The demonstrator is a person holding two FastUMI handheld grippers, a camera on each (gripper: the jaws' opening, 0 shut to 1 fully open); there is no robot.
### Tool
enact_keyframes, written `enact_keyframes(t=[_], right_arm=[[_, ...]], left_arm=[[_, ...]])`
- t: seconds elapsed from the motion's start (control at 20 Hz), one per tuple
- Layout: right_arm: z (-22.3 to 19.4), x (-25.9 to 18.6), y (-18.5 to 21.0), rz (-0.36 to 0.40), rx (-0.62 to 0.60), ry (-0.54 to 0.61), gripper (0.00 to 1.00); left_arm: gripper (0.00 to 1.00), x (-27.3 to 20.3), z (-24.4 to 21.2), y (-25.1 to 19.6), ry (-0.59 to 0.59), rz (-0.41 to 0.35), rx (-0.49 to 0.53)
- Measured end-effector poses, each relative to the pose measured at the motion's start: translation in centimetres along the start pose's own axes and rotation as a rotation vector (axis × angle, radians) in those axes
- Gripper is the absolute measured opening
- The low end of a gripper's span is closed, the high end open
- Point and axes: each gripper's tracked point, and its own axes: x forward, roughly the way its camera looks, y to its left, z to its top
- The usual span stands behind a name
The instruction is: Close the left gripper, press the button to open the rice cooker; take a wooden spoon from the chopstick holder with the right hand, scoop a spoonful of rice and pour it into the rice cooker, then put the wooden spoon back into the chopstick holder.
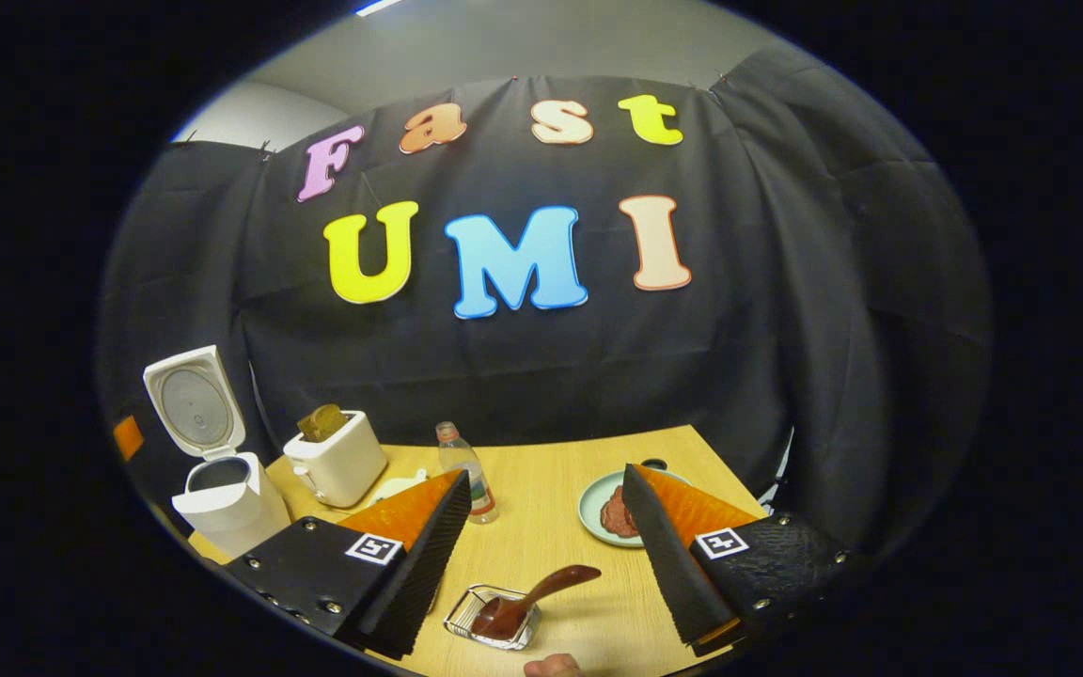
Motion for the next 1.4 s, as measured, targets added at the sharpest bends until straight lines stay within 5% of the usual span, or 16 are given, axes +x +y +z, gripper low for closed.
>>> enact_keyframes(t=[0.4, 1.1, 1.4], right_arm=[[6.2, -0.3, 4.4, 0.052, -0.012, -0.076, 0.98], [6.4, 2.8, 7.3, 0.003, -0.046, -0.067, 0.98], [5.8, 3.2, 6.9, -0.025, -0.054, -0.051, 0.98]], left_arm=[[0.92, 6.1, 6.9, 6.0, -0.027, -0.013, -0.044], [0.92, 19.2, 14.4, 24.4, -0.026, 0.245, 0.011], [0.92, 25.0, 13.6, 29.5, 0.030, 0.362, -0.010]])
